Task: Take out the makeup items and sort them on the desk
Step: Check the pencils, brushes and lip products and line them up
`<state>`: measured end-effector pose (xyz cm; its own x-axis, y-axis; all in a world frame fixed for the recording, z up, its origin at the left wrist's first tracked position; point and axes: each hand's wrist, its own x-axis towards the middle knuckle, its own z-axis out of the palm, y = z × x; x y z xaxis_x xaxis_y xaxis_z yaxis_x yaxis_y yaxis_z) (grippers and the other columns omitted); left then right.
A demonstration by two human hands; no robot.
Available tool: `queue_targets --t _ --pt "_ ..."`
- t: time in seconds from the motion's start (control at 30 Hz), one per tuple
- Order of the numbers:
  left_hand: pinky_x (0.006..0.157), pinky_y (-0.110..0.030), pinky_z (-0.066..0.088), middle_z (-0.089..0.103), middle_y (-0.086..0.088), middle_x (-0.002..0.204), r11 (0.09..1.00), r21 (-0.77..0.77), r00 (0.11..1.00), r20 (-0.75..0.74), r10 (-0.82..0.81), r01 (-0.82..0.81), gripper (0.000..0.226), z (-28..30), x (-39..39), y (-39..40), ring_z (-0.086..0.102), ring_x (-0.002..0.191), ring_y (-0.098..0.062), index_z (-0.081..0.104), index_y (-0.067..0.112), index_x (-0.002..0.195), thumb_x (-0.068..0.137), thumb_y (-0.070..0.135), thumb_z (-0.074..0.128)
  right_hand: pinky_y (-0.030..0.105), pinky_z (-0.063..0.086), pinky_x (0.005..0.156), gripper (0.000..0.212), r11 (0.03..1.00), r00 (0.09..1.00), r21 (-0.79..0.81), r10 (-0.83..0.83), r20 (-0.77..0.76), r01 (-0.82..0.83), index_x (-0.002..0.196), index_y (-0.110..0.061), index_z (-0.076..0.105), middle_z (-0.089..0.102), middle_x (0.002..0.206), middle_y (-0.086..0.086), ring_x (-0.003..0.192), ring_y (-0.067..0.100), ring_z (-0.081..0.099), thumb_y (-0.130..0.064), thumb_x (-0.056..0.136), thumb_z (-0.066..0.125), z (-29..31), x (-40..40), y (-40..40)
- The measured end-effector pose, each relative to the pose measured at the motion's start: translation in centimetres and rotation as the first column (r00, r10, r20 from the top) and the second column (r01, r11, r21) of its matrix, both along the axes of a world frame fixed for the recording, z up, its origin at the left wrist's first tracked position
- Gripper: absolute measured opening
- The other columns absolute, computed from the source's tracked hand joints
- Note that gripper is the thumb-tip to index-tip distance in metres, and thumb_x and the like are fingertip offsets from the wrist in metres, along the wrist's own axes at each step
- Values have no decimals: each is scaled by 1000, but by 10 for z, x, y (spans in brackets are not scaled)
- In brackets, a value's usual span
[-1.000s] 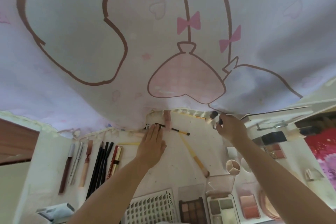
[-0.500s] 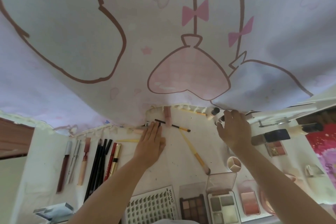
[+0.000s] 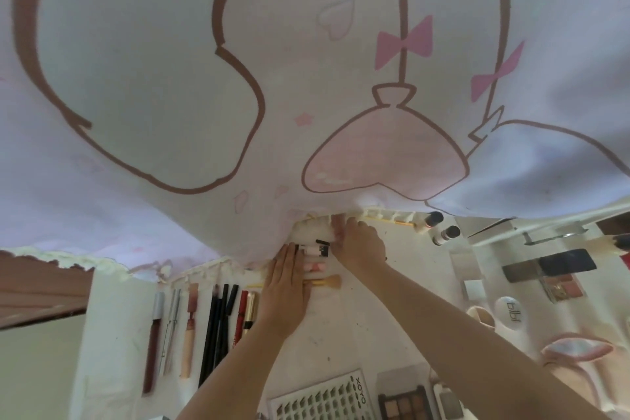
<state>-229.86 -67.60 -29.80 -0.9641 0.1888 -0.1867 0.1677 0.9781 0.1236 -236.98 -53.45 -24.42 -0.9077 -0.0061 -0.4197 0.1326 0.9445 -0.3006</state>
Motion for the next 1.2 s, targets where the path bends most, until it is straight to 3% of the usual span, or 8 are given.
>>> queue_targets --t 0.17,0.23,0.37,0.53,0.63,0.77,0.9,1.2 --pt "96 -35 46 61 -14 123 999 9 992 -123 39 -38 78 1 -4 -1 61 112 -25 62 0 115 97 34 -5 38 44 82 46 995 995 -5 -98 -14 98 133 2 27 56 116 17 110 34 51 -14 92 40 2 1 -7" --pt "102 -36 36 45 -15 138 999 22 995 -99 29 -27 70 3 -5 -2 49 125 -26 49 -2 127 89 38 5 38 44 75 35 992 992 -54 -120 -41 117 126 1 34 58 110 19 104 36 54 -16 95 35 8 2 -5" --pt "81 -37 53 68 -13 110 999 -12 999 31 -42 42 56 -1 -1 -8 64 104 -30 67 0 105 90 34 25 34 43 68 30 976 981 -139 -180 -73 169 111 3 40 62 106 18 95 35 60 -22 95 41 24 7 17" --pt "112 -28 11 67 -14 112 995 95 999 -30 -14 16 57 15 0 -5 45 114 -25 43 4 117 99 34 -1 17 43 59 19 958 981 -242 -176 -81 152 103 0 46 66 87 -3 73 17 62 -15 91 46 50 19 61" --pt "103 -28 33 69 -11 106 969 248 994 -105 30 -3 57 35 -1 11 60 104 -26 52 6 115 99 33 4 12 34 50 22 919 989 -376 -142 -42 116 68 -17 48 70 83 -3 55 5 48 -14 89 48 66 28 76" --pt "80 -30 47 64 -3 100 699 702 990 90 104 -137 49 83 -2 50 62 86 -21 49 8 127 93 34 25 11 36 48 28 826 979 -544 -198 -39 145 64 -14 51 58 63 3 46 0 51 -15 92 47 95 38 78" --pt "56 -22 38 44 8 63 429 889 981 91 172 -157 24 117 7 77 43 50 -4 48 16 88 98 26 29 15 31 47 33 799 958 -588 -253 -134 128 64 -11 44 41 55 -1 41 4 43 -21 96 40 118 49 70" --pt "55 -21 25 31 -1 60 259 911 914 228 336 -322 37 136 41 84 27 55 -13 34 14 63 100 10 26 20 24 50 41 809 958 -576 -242 -151 114 58 -15 33 35 56 -3 49 6 35 -21 98 30 117 95 53"
